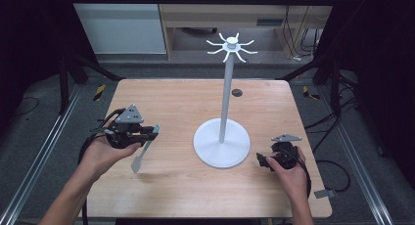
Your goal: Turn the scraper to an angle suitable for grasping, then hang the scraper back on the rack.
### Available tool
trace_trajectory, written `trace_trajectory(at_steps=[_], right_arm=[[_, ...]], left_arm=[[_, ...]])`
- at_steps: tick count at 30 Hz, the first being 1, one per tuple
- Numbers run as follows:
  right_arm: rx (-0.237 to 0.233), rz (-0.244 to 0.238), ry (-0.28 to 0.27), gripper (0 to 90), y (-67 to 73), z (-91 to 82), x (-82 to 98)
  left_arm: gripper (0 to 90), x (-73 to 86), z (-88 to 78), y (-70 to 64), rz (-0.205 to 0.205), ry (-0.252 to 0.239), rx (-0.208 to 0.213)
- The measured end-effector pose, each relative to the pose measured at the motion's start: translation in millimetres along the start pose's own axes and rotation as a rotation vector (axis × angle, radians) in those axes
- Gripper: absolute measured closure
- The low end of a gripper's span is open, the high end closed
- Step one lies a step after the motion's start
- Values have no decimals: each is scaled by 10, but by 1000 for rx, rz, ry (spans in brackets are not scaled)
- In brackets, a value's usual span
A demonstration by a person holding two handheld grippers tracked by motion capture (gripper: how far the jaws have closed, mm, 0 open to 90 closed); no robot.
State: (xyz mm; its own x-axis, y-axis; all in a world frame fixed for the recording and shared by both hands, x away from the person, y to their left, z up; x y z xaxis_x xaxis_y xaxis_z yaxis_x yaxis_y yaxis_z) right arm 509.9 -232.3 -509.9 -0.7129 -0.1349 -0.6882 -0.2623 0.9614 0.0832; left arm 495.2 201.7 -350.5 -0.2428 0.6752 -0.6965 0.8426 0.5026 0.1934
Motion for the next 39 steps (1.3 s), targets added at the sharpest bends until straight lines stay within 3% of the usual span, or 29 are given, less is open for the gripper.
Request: trace_trajectory(at_steps=[12,19,26,39], right_arm=[[-5,-1,0,75,1,1,0],[1,0,-1,75,-5,-4,1],[0,-4,-5,75,-5,-7,-2],[-11,8,-10,76,-4,-16,-7]], left_arm=[[743,-345,3,-41,14,-78,12],[743,-615,-78,-33,12,-153,-16],[743,-995,-192,33,-9,-231,-47],[743,-1412,-304,48,-20,-321,-83]])
Point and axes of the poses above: each handheld gripper's, and its own axes: z roughly forward along the jaws, x roughly out of its underside, y roughly to its left, the point moved 4 cm from there along z, roughly forward along the jaws, and after that the axes turned 7 degrees about z, right-handed, at the moved point
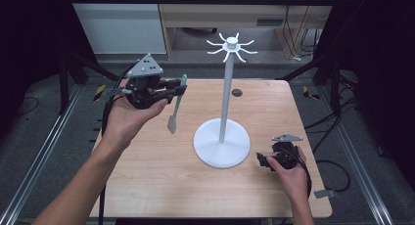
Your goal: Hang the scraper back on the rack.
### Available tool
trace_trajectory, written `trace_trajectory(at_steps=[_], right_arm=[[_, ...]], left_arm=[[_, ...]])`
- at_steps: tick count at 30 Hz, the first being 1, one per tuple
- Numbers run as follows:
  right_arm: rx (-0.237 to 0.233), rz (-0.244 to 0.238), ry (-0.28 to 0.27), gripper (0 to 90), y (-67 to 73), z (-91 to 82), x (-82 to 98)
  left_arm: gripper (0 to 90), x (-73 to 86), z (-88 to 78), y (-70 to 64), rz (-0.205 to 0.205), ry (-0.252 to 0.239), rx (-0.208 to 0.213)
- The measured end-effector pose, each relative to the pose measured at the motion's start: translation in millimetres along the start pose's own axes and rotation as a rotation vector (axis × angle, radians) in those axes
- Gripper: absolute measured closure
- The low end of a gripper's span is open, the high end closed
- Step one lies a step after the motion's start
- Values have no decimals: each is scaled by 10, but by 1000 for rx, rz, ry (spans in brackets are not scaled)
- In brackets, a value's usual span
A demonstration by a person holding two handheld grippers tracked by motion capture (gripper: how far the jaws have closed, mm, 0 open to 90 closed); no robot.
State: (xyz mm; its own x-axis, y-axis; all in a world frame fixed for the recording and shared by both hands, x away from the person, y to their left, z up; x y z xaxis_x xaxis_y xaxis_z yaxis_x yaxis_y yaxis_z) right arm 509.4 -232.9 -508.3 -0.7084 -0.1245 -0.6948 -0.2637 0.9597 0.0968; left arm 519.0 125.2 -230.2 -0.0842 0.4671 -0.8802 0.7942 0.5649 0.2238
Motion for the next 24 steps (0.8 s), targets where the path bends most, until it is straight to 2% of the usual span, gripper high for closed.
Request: trace_trajectory(at_steps=[4,14,24], right_arm=[[2,0,0,75,-3,-1,0],[4,-5,-4,75,-11,-3,0],[3,0,-4,75,-14,-8,1]], left_arm=[[743,-143,17,0,-20,-47,-1],[743,-380,45,-53,-10,-104,-20],[742,-501,68,-92,-9,-129,-21]])
Point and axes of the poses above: each handheld gripper's, and its own axes: z roughly forward along the jaws, x roughly out of its underside, y roughly to its left, the point moved 4 cm from there along z, roughly forward along the jaws, and after that the axes turned 7 degrees about z, right-handed, at the moved point
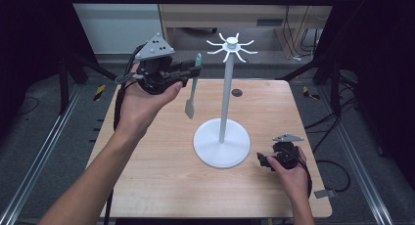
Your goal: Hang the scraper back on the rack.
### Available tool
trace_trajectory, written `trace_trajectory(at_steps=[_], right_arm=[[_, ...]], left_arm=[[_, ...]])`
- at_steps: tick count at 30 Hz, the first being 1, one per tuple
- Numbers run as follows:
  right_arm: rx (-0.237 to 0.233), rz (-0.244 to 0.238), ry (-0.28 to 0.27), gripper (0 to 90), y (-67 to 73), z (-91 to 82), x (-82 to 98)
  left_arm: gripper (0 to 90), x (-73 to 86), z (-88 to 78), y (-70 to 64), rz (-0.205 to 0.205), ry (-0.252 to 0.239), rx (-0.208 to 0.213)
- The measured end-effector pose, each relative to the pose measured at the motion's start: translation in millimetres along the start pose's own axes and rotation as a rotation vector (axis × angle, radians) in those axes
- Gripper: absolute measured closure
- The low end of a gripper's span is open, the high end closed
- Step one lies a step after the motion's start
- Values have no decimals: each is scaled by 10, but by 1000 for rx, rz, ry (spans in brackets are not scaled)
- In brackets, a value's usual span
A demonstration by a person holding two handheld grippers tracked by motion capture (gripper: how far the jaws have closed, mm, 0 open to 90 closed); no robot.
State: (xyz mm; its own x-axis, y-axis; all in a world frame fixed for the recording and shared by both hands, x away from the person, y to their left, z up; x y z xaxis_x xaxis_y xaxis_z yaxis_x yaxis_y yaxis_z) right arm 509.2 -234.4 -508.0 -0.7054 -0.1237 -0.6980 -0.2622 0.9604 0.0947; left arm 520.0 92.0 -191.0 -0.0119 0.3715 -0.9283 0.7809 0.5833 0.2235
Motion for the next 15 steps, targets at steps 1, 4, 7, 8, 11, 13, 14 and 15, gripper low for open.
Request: trace_trajectory(at_steps=[1,4,7,8,11,13,14,15], right_arm=[[1,0,1,75,-2,0,2],[0,0,-1,75,-2,0,0],[0,-2,-1,75,-2,-1,0],[0,-2,-1,75,-2,-1,0],[1,-2,-2,75,-3,-1,0],[2,-2,0,75,-5,-4,2],[2,-2,0,75,-5,-4,2],[-1,3,2,75,-2,-8,3]], left_arm=[[743,-5,8,-2,0,-2,0],[742,-25,21,-2,0,-5,-3],[742,-52,29,-3,2,-9,-4],[742,-61,33,-4,4,-8,-4],[742,-91,55,-14,4,-12,-1],[742,-107,67,-24,3,-13,1],[742,-115,74,-30,4,-14,2],[742,-122,84,-34,7,-13,1]])
Point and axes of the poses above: each handheld gripper's, and its own axes: z roughly forward along the jaws, x roughly out of its underside, y roughly to its left, the point moved 4 cm from there along z, roughly forward along the jaws, and after that the axes turned 7 degrees about z, right-handed, at the moved point
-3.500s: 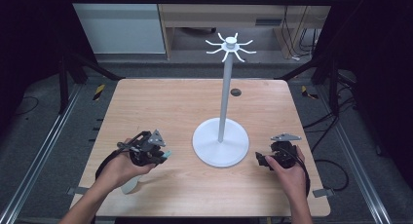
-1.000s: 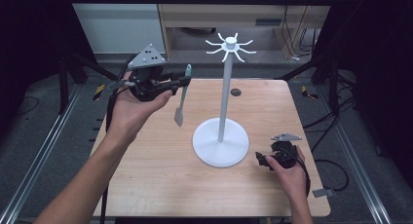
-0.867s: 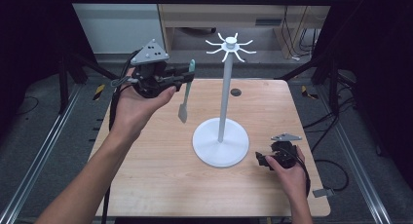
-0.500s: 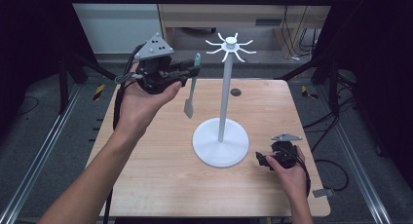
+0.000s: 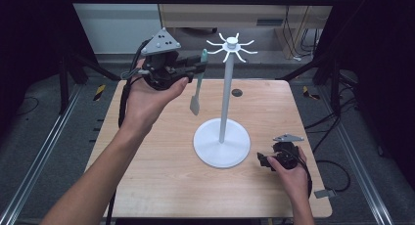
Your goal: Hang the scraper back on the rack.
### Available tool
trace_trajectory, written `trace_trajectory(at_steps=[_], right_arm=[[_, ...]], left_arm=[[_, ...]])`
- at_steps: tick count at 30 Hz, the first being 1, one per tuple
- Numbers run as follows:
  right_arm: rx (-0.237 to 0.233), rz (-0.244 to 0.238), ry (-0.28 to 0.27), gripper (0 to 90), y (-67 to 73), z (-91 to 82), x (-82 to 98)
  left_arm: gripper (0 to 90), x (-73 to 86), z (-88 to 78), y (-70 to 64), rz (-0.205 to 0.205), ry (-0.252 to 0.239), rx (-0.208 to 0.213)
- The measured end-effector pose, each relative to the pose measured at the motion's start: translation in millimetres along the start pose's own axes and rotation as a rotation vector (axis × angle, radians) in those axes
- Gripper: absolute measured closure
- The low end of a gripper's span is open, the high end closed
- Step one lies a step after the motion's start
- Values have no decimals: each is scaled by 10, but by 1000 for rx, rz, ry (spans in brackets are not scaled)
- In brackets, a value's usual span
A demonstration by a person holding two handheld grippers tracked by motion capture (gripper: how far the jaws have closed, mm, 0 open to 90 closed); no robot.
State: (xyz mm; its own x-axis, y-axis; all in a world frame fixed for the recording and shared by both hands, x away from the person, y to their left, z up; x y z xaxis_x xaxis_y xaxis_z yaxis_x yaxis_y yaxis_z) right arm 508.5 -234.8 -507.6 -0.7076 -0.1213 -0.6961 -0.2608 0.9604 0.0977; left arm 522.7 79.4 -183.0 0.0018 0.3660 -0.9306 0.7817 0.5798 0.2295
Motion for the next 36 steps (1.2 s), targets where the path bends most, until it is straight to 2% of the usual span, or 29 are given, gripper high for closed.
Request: trace_trajectory(at_steps=[13,36], right_arm=[[-2,-1,-1,75,-2,0,0],[-4,4,-2,74,-1,0,-1]], left_arm=[[742,18,56,38,-16,4,6],[742,25,152,13,-25,1,25]])
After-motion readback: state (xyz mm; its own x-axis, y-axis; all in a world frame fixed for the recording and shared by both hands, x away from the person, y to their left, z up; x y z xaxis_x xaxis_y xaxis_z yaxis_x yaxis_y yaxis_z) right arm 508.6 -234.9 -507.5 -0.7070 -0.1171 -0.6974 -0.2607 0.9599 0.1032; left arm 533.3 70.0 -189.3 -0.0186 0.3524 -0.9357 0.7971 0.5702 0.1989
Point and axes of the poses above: each handheld gripper's, and its own axes: z roughly forward along the jaws, x roughly out of its underside, y roughly to its left, the point moved 4 cm from there along z, roughly forward along the jaws, and after that the axes turned 7 degrees about z, right-handed, at the moved point
